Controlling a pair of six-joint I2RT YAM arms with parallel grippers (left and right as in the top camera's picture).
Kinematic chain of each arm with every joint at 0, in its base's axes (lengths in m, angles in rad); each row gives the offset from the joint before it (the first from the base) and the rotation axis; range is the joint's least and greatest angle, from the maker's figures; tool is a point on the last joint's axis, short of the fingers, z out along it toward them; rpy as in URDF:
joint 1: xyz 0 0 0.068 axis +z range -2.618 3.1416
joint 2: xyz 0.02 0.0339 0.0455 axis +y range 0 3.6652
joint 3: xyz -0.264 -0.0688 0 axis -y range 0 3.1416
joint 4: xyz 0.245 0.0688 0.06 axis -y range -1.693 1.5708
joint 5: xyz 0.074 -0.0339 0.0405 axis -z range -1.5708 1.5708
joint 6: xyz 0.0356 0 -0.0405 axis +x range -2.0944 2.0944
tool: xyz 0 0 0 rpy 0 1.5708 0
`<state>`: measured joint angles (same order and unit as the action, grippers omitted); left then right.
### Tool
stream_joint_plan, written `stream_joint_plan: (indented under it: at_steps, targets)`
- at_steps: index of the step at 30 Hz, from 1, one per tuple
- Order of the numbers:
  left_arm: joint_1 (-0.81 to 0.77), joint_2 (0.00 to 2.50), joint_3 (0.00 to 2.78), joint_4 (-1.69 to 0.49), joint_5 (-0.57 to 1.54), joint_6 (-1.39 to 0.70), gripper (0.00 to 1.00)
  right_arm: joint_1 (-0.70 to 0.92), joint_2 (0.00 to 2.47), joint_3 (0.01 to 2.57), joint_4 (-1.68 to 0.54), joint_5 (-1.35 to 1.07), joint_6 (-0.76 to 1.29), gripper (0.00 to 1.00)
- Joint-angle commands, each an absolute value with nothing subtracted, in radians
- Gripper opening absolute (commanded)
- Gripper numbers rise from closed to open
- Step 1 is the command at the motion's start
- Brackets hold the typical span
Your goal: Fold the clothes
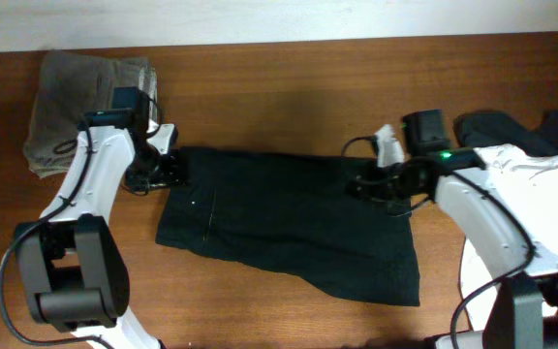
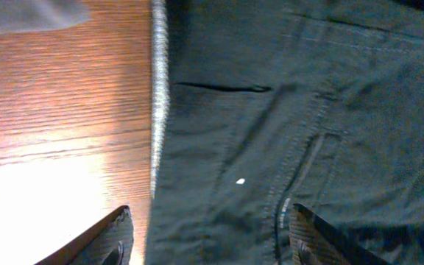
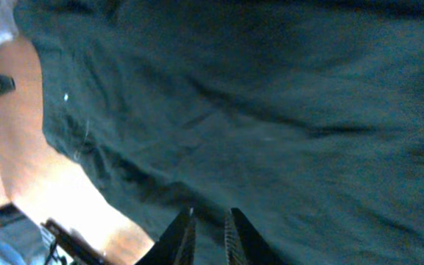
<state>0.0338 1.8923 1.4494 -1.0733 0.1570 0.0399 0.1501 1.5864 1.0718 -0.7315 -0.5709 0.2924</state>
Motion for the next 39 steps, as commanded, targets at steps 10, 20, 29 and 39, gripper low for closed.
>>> stream_joint_plan:
  at_steps: [10, 20, 29, 39]
  targets:
    - [0.12, 2.138, 1.337, -0.955, 0.531, 0.234, 0.79, 0.308, 1.89, 1.077, -0.645, -0.452, 0.638, 0.19]
    - [0.091, 2.205, 1.342, -0.995, 0.558, 0.241, 0.0, 0.305, 1.88, 1.077, -0.64, -0.463, 0.633, 0.15]
    - [0.13, 2.047, 2.037, -1.579, 0.265, 0.192, 0.01, 0.213, 1.481, 1.08, -0.7, -0.323, 0.606, 0.15]
    - [-0.232, 2.065, 2.062, -1.539, 0.183, 0.13, 0.01, 0.116, 1.426, 1.079, -0.775, -0.308, 0.572, 0.15]
